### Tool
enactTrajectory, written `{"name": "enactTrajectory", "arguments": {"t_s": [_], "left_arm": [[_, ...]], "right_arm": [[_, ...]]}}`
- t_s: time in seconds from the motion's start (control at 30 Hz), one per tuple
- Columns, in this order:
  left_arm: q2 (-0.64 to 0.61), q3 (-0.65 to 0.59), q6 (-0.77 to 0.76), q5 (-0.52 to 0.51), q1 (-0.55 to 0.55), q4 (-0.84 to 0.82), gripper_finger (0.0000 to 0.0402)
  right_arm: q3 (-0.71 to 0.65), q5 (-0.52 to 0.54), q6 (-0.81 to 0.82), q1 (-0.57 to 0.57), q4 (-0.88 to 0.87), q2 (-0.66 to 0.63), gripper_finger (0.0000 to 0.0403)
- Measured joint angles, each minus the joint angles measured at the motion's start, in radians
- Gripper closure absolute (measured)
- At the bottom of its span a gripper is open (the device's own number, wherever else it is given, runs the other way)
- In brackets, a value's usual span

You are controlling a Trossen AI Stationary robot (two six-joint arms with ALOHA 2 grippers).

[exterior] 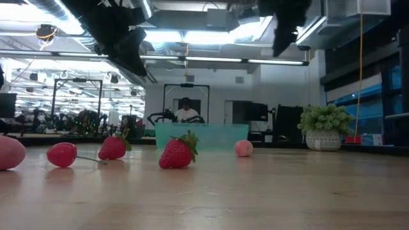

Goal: Pick and placing Produce into tupperware
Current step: Put the pink peach into the green container

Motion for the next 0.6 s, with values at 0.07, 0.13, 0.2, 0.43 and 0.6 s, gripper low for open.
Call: {"name": "enactTrajectory", "arguments": {"t_s": [0.07, 0.13, 0.2, 0.43, 0.6], "left_arm": [[0.000, 0.000, 0.000, 0.000, 0.000, 0.000, 0.0321], [0.000, 0.000, 0.000, 0.000, 0.000, 0.000, 0.0319], [0.000, 0.000, 0.000, 0.000, 0.000, 0.000, 0.0316], [0.000, 0.000, 0.000, 0.000, 0.000, 0.000, 0.0304], [0.000, 0.000, 0.000, 0.000, 0.000, 0.000, 0.0298]], "right_arm": [[-0.064, 0.011, 0.029, 0.018, 0.034, -0.054, 0.0194], [-0.125, 0.012, 0.053, 0.034, 0.078, -0.101, 0.0194], [-0.184, 0.011, 0.067, 0.047, 0.120, -0.135, 0.0194], [-0.343, 0.010, 0.077, 0.060, 0.274, -0.192, 0.0194], [-0.451, 0.010, 0.076, 0.060, 0.410, -0.193, 0.0194]]}}
